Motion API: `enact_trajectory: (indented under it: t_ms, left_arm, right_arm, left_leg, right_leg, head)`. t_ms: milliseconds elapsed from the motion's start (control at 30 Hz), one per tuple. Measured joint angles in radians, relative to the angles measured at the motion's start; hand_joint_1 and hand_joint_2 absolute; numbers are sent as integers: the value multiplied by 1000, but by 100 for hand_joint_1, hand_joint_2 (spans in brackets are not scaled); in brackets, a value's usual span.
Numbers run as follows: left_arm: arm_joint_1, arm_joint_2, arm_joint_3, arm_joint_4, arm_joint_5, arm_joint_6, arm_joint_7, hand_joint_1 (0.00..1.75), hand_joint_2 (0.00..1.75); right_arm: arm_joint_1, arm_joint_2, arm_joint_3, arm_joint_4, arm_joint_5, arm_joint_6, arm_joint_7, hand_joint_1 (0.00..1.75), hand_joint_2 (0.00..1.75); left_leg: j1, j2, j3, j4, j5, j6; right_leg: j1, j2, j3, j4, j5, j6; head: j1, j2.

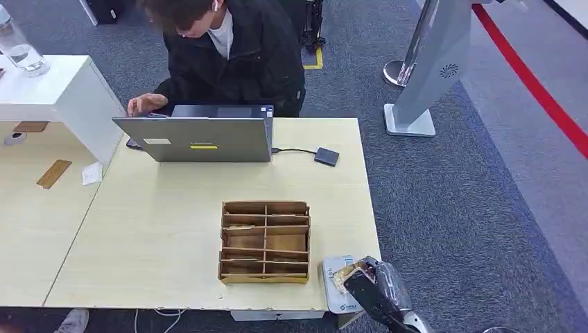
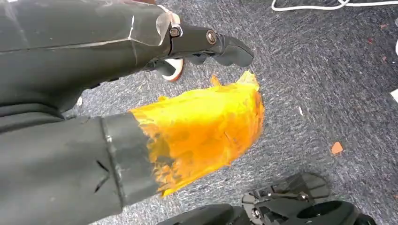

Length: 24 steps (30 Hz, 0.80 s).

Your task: Pass the card to the sensor for recognition and then transmit it.

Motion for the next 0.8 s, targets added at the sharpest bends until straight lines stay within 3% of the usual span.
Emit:
enact_trajectory:
  t_ms: [800]
  left_arm:
    - [0,-4,14,0,-11,0,1,0,0]
  right_arm:
    - [-27,33,0,56,41,-13,15,175,175]
  left_leg:
    - [0,0,7,0,0,0]
  right_leg:
    - [0,0,7,0,0,0]
  head:
    - [0,0]
